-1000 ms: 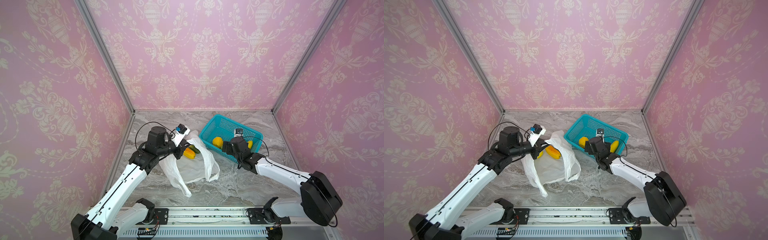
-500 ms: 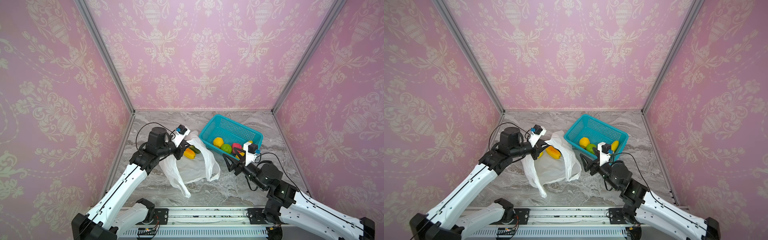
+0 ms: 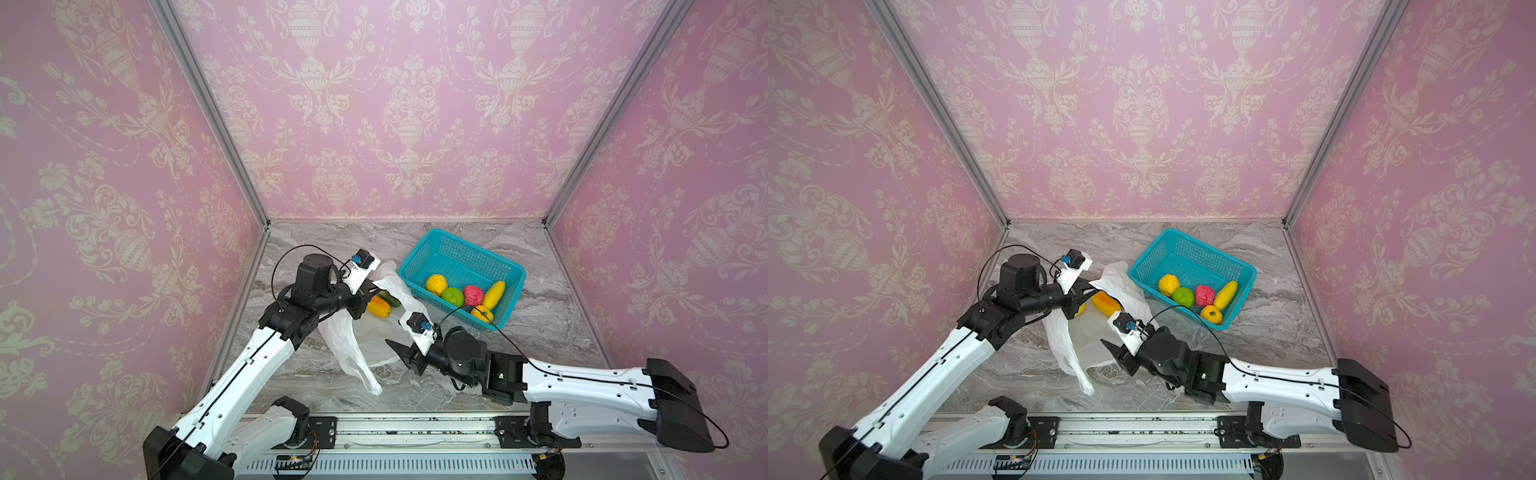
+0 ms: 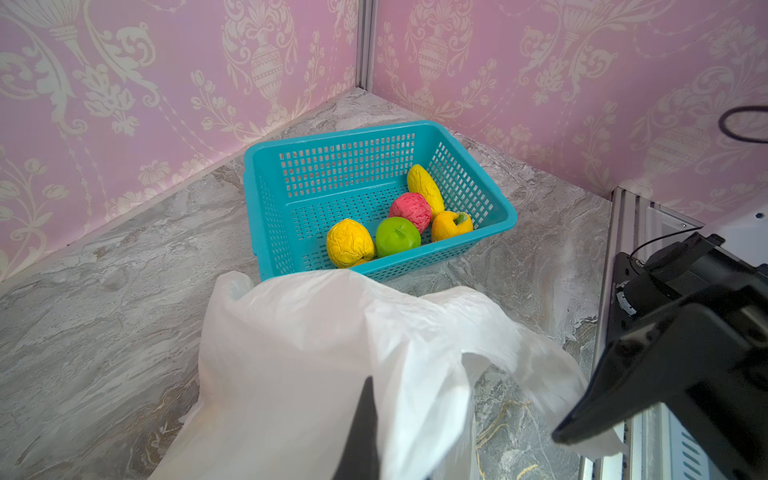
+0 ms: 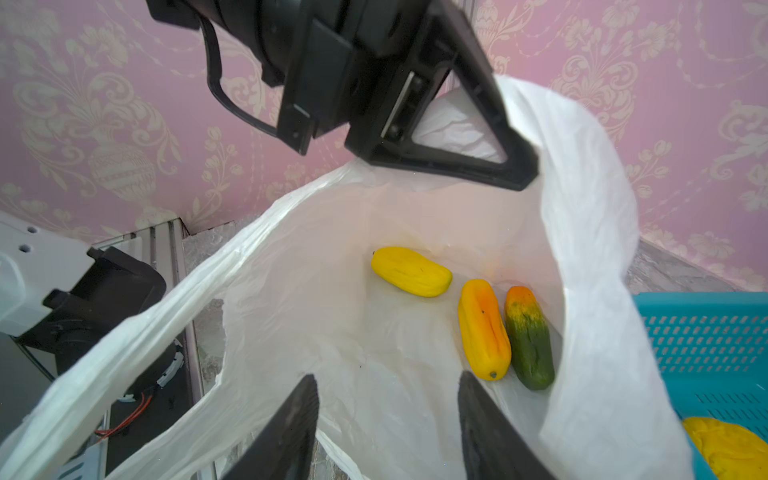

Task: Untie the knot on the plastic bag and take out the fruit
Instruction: 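Move the right gripper back into the bag toward the remaining fruit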

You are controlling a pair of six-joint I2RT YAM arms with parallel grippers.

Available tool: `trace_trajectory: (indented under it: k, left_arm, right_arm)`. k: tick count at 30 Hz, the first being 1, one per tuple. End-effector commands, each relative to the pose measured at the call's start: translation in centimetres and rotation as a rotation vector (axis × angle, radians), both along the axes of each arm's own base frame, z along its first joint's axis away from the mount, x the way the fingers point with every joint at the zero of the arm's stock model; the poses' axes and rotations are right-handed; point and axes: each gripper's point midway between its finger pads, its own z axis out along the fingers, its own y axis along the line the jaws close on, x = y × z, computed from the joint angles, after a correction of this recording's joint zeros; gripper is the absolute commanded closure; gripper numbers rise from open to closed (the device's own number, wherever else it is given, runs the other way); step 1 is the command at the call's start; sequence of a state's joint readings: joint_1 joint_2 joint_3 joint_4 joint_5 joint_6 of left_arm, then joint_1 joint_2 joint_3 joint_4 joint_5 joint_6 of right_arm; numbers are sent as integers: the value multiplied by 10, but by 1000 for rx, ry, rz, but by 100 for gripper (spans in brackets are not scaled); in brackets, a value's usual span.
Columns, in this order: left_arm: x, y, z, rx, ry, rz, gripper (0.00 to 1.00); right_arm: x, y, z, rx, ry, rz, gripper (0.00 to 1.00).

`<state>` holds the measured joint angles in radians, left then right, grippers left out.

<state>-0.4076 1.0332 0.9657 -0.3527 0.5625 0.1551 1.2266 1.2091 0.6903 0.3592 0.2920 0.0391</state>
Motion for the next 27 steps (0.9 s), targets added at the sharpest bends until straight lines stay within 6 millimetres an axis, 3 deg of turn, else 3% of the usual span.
trace_trajectory:
  k: [1, 7, 18, 23, 27]
  left_arm:
    - [0, 4, 4, -6, -24, 17, 100]
    - [0, 4, 5, -10, -25, 16, 100]
    - [-2, 4, 7, -14, -36, 13, 100]
    - [-3, 4, 8, -18, -38, 10, 100]
    - [-3, 4, 9, -19, -39, 9, 100]
  right_arm:
    - [3, 16, 5, -5, -75, 20, 49]
    - [20, 29, -27, -52, -143, -26, 48]
    - [68, 74, -104, -240, -148, -129, 55]
    - [92, 77, -124, -273, -128, -204, 53]
    - [110, 75, -135, -297, -92, -261, 46]
